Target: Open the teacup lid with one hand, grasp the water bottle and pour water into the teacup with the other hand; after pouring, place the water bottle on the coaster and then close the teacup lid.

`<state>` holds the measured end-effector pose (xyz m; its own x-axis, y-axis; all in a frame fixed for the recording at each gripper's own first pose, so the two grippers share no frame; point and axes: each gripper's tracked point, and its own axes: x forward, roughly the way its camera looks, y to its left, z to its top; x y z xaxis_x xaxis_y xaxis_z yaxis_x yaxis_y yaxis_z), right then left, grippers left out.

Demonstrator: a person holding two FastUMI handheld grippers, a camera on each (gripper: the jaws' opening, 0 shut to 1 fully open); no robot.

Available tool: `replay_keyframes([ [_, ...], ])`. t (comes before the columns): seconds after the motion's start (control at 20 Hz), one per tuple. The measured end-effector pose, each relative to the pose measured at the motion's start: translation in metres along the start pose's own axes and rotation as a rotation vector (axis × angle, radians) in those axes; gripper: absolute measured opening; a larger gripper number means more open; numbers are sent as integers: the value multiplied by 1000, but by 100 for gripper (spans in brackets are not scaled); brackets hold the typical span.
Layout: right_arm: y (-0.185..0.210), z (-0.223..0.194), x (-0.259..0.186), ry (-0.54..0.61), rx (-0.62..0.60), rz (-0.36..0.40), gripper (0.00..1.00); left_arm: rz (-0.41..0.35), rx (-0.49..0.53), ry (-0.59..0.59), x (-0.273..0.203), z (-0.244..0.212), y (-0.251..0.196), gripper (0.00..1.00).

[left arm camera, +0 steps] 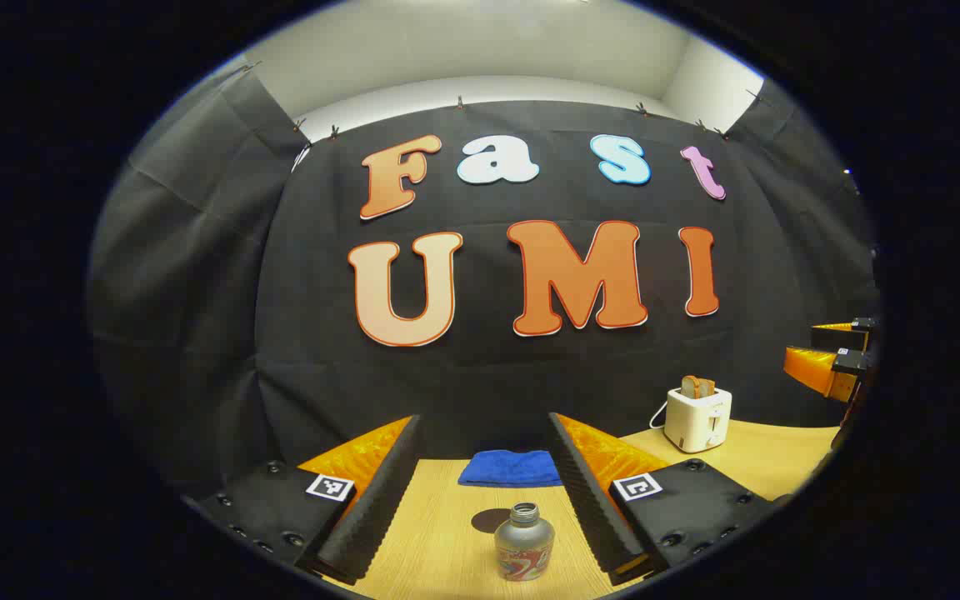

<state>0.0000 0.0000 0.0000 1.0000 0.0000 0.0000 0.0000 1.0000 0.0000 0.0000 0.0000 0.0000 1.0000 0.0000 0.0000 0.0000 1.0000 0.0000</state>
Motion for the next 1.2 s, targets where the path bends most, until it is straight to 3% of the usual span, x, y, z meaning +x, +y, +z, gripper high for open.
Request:
replay_keyframes([
  [0.1, 5, -6, 1, -1, -4, 17, 99, -17, -17, 22, 5, -13, -2, 100],
  [0.2, 7, -15, 4, 12, -1, 24, 98, -23, -29, 46, 10, -25, -3, 100],
  [0.25, 7, -19, 5, 22, 4, 27, 100, -23, -32, 56, 10, -30, -1, 95],
  [0.6, 19, -25, 14, 37, 40, 70, 98, 1, -30, 34, 11, -27, 8, 100],
  [1.2, 44, -41, 18, 71, 47, 157, 98, 2, 5, 39, 8, -37, 7, 100],
])
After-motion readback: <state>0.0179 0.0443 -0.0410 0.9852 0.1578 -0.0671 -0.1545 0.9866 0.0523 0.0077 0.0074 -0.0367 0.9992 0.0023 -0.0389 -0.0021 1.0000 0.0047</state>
